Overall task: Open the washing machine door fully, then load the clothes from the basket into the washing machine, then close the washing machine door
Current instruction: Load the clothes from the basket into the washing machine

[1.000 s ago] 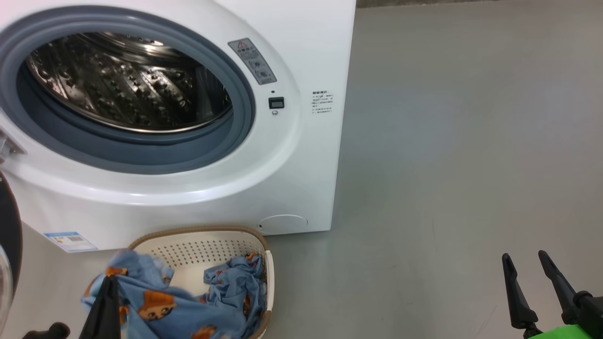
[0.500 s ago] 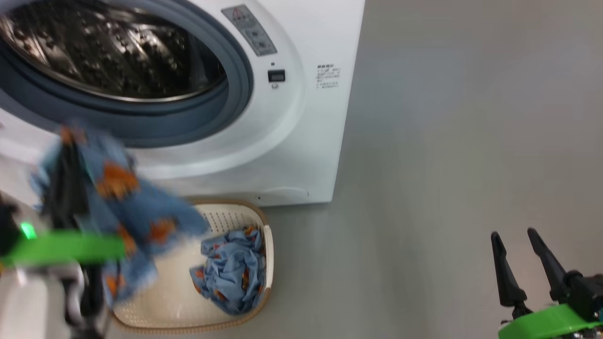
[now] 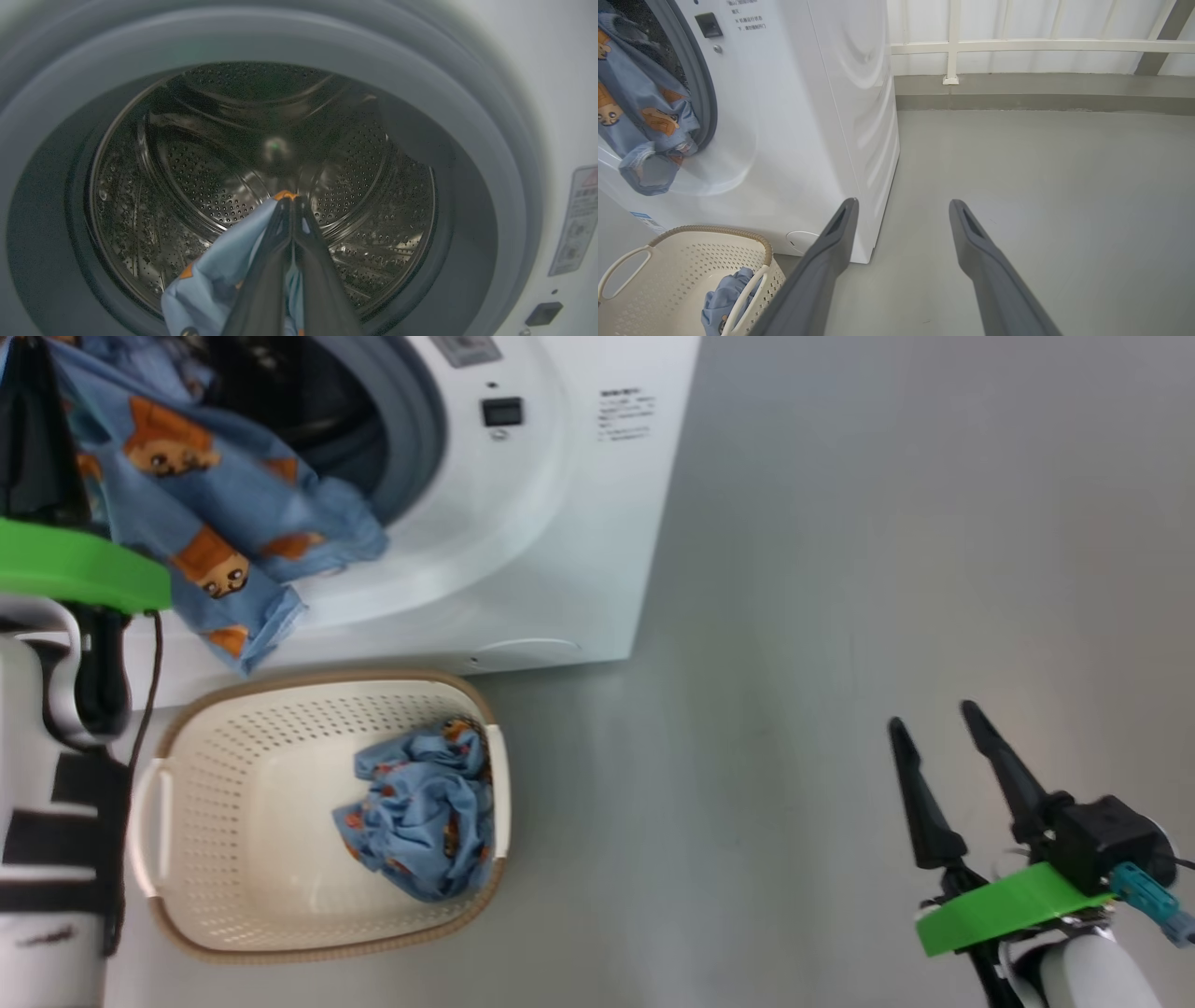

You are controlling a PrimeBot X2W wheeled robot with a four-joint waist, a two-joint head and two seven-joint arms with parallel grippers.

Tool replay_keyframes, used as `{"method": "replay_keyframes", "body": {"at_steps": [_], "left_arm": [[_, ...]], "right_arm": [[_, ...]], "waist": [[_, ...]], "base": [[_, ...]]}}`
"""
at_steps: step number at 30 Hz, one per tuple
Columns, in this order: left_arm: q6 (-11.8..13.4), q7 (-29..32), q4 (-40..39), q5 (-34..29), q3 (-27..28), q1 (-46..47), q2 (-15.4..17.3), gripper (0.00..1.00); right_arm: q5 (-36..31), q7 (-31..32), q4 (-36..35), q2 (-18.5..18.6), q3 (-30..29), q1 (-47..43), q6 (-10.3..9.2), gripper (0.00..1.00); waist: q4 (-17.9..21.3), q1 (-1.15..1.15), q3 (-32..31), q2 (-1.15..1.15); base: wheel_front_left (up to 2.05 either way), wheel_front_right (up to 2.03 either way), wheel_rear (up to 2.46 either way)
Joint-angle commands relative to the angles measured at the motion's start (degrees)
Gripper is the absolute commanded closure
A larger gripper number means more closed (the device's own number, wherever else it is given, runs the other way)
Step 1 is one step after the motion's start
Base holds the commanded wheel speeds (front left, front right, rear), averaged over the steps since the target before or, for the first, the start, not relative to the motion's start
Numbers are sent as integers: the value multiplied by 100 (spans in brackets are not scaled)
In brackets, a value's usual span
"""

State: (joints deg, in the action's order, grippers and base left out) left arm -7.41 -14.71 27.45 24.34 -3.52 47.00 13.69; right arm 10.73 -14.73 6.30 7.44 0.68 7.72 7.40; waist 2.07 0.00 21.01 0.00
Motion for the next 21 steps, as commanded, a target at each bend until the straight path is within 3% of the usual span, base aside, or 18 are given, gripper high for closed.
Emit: {"method": "replay_keyframes", "body": {"at_steps": [1,14,21], "left_arm": [[-8,-29,147,25,74,289,323,100],[-8,-29,2742,364,-786,1696,863,100],[-8,-27,3293,573,-1160,2244,1175,100]], "right_arm": [[-22,-27,-98,-3,220,98,9,0],[-2,-27,-107,-156,622,442,9,0],[17,-27,-127,-203,752,481,9,0]], "waist": [[250,0,250,0],[701,0,796,0],[868,0,919,0]], "base": [[0,0,0],[0,0,0],[0,0,0]]}}
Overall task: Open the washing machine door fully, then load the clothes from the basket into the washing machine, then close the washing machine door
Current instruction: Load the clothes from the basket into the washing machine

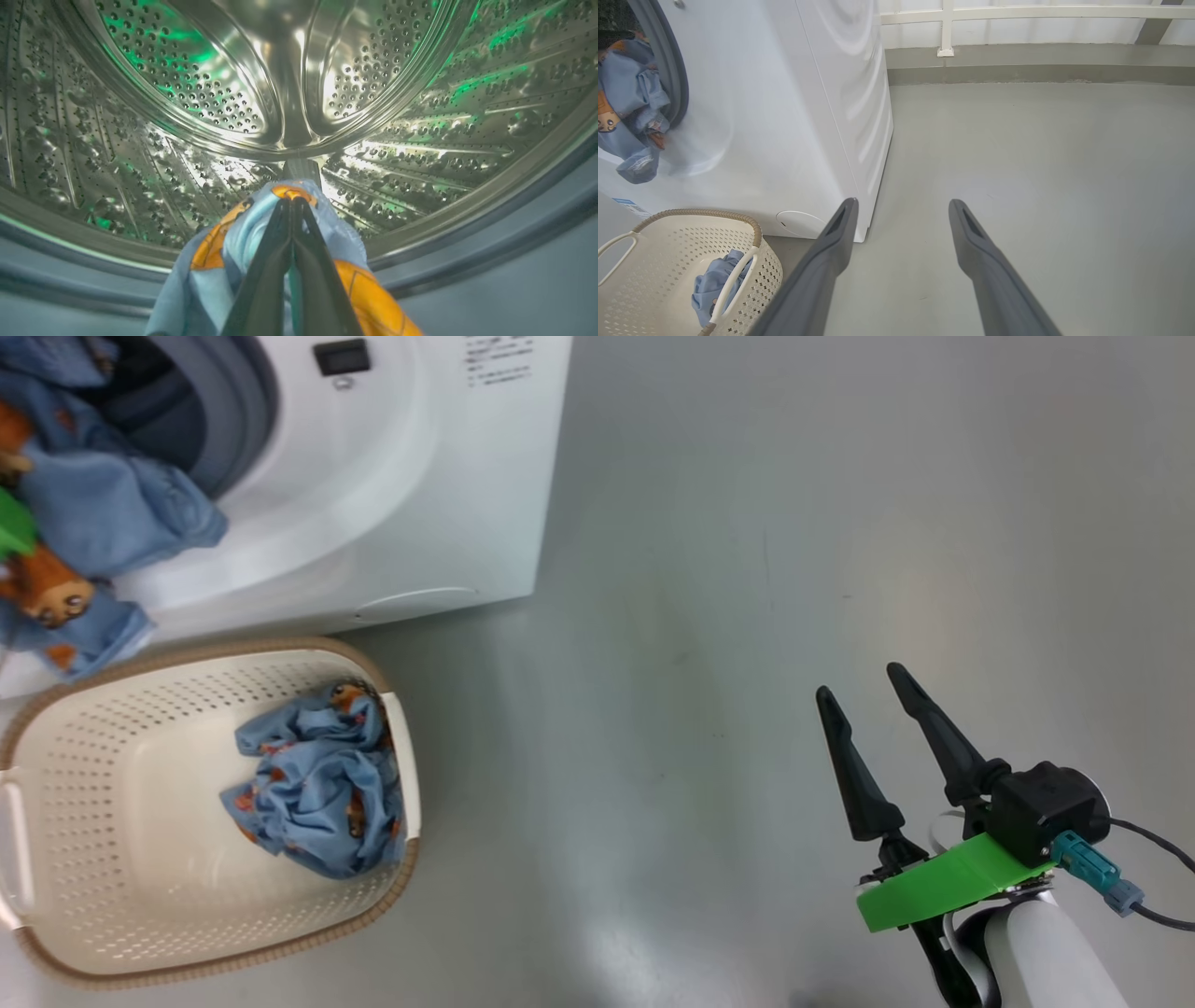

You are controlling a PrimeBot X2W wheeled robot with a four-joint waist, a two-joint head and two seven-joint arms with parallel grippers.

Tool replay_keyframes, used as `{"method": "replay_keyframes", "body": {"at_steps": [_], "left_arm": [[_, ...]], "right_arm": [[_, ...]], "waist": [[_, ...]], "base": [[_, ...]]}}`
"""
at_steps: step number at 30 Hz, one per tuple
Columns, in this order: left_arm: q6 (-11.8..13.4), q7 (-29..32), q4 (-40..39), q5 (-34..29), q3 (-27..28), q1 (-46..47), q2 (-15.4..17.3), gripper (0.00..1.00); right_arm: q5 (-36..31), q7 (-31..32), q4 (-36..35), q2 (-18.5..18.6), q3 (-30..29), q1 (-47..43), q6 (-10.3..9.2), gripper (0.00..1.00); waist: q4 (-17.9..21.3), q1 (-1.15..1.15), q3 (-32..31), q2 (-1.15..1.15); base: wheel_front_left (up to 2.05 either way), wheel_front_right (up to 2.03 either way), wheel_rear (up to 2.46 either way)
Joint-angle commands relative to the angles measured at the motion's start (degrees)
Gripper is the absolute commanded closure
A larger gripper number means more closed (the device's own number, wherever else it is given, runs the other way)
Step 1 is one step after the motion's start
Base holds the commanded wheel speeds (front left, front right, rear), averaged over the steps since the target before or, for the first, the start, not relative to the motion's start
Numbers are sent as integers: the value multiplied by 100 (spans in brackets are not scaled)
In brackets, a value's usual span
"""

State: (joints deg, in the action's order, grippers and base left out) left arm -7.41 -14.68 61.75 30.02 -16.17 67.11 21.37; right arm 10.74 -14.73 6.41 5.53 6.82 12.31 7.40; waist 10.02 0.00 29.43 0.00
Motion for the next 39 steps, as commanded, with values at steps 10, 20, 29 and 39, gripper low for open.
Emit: {"method": "replay_keyframes", "body": {"at_steps": [10,20,29,39], "left_arm": [[118,-31,-1780,-755,1164,146,578,100],[14,-31,-1426,-1143,1478,-202,264,0],[-5,-31,-1396,-1128,1764,-436,17,0],[-7,-31,-1970,-932,1909,-1262,-322,0]], "right_arm": [[11,-27,-230,-57,76,132,9,0],[-11,-27,-215,-54,111,166,9,0],[-23,-27,-220,-4,104,170,9,0],[-49,-27,-259,44,-29,140,9,0]], "waist": [[116,0,328,0],[0,0,294,0],[-122,0,258,0],[-360,0,214,0]], "base": [[0,0,0],[0,0,0],[0,0,0],[0,0,0]]}}
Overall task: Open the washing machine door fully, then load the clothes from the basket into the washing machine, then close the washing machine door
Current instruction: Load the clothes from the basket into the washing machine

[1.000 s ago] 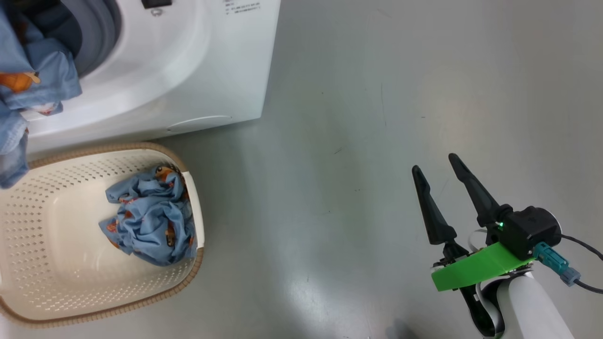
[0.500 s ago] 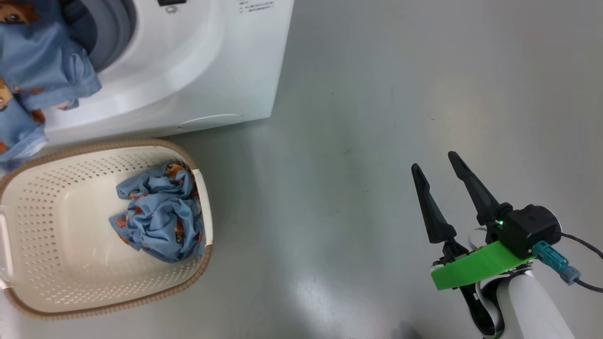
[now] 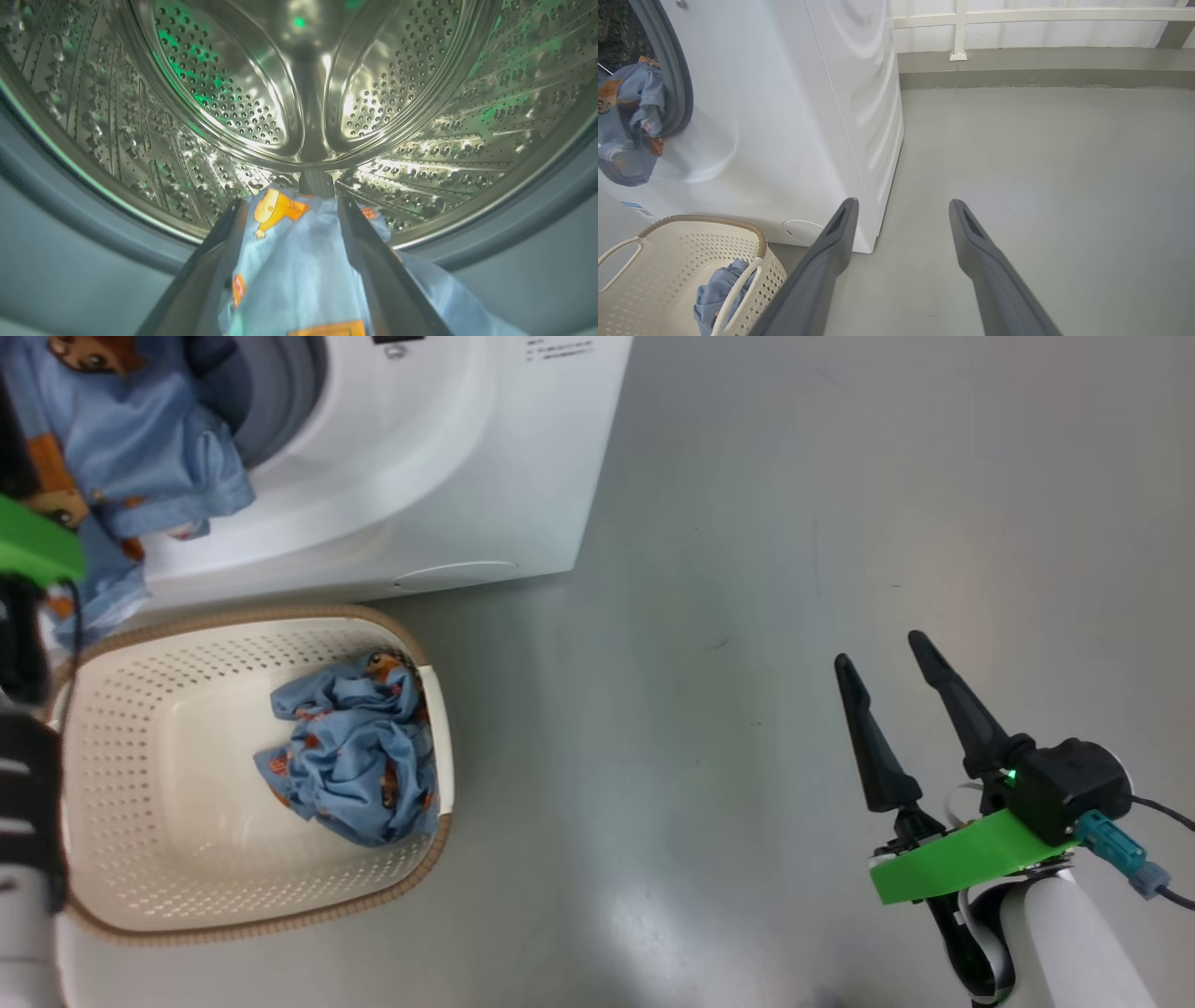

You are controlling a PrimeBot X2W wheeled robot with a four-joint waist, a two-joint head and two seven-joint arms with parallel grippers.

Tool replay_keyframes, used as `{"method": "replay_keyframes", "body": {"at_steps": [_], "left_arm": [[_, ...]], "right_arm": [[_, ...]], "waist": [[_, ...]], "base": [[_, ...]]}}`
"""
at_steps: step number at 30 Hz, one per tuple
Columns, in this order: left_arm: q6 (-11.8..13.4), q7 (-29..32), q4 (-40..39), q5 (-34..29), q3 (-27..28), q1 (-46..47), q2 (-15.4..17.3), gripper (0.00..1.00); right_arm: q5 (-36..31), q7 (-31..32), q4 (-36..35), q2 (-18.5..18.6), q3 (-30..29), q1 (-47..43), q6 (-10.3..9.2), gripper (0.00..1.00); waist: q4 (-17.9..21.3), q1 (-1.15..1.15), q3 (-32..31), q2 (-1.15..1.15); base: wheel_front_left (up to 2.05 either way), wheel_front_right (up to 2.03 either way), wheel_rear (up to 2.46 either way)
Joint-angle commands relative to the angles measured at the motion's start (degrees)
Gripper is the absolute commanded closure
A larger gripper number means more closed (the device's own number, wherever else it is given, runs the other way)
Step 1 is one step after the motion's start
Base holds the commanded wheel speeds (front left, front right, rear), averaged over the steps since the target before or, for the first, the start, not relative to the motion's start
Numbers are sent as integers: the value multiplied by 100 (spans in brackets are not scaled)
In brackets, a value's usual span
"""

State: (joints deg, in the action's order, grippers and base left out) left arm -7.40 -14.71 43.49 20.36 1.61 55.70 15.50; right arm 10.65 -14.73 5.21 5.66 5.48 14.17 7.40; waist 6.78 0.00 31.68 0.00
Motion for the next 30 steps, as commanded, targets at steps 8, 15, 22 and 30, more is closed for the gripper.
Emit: {"method": "replay_keyframes", "body": {"at_steps": [8,15,22,30], "left_arm": [[-8,-29,-801,84,248,-1044,-63,0],[-8,-29,-1308,-25,245,-1706,-294,0],[-8,-29,-1898,-88,288,-2382,-503,0],[-9,-29,-2565,-64,425,-3199,-740,0]], "right_arm": [[-71,-27,-187,108,-51,-76,9,0],[-95,-27,-197,211,-191,-66,9,0],[-103,-27,-190,285,-236,-80,9,0],[-101,-27,-183,330,-275,-140,9,0]], "waist": [[-268,0,-29,0],[-470,0,-12,0],[-591,0,-73,0],[-674,0,-169,0]], "base": [[0,0,0],[0,0,0],[0,0,0],[0,0,0]]}}
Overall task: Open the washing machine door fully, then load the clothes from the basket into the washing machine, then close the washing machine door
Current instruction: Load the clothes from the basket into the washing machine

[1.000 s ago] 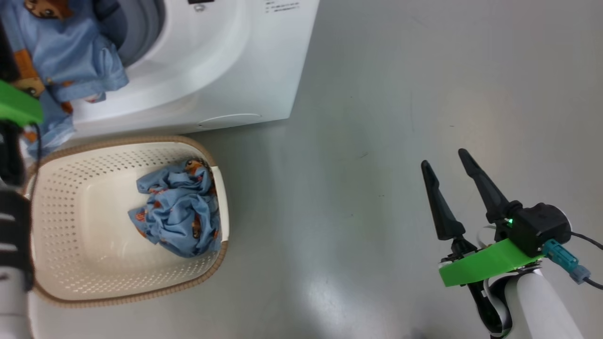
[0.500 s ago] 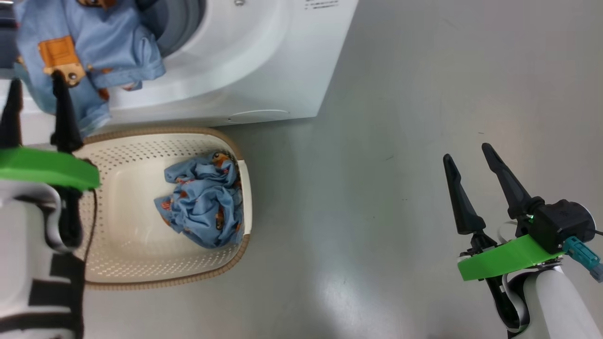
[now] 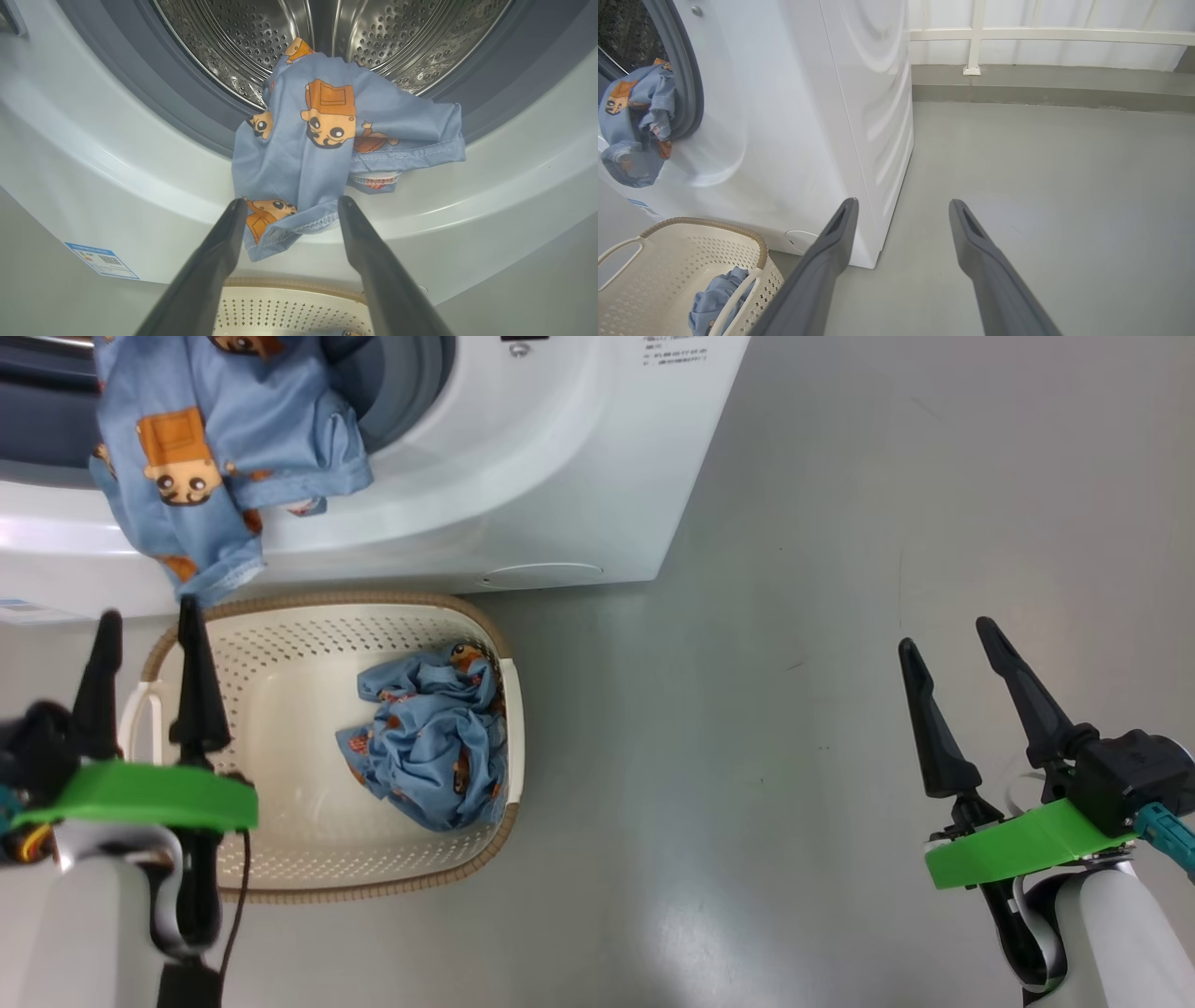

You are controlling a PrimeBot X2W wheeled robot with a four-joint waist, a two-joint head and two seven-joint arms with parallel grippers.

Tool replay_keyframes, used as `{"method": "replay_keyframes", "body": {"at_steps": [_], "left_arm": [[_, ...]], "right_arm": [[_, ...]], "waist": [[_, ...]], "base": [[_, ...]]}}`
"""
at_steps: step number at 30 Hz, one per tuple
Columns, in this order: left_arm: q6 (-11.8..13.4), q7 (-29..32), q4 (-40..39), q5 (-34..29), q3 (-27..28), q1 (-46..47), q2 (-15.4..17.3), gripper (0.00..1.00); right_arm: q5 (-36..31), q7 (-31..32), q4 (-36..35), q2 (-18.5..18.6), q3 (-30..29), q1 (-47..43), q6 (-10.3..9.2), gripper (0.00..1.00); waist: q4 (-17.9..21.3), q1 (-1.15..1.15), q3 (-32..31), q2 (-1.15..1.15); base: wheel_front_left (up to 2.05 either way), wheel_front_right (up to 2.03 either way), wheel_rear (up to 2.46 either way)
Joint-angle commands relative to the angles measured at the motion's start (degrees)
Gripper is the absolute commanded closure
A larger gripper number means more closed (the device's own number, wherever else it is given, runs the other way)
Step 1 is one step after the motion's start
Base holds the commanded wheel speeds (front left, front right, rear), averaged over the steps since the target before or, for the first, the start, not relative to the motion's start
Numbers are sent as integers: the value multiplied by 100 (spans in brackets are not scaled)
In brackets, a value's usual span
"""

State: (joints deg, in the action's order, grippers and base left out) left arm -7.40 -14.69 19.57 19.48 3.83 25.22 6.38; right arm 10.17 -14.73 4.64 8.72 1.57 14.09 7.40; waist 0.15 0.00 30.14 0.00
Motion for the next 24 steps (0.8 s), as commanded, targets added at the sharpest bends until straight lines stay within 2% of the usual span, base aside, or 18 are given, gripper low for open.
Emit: {"method": "replay_keyframes", "body": {"at_steps": [1,12,24], "left_arm": [[-9,-30,-238,27,221,-251,148,0],[-9,-30,-1030,-43,452,-1250,-41,0],[-9,-30,-1089,-17,322,-1282,-19,0]], "right_arm": [[-52,-27,-127,27,111,-140,9,0],[-20,-27,-125,40,77,-269,9,0],[-8,-27,-121,33,80,-317,9,0]], "waist": [[-14,0,-29,0],[49,0,-187,0],[58,0,-237,0]], "base": [[0,0,0],[0,0,0],[0,0,0]]}}
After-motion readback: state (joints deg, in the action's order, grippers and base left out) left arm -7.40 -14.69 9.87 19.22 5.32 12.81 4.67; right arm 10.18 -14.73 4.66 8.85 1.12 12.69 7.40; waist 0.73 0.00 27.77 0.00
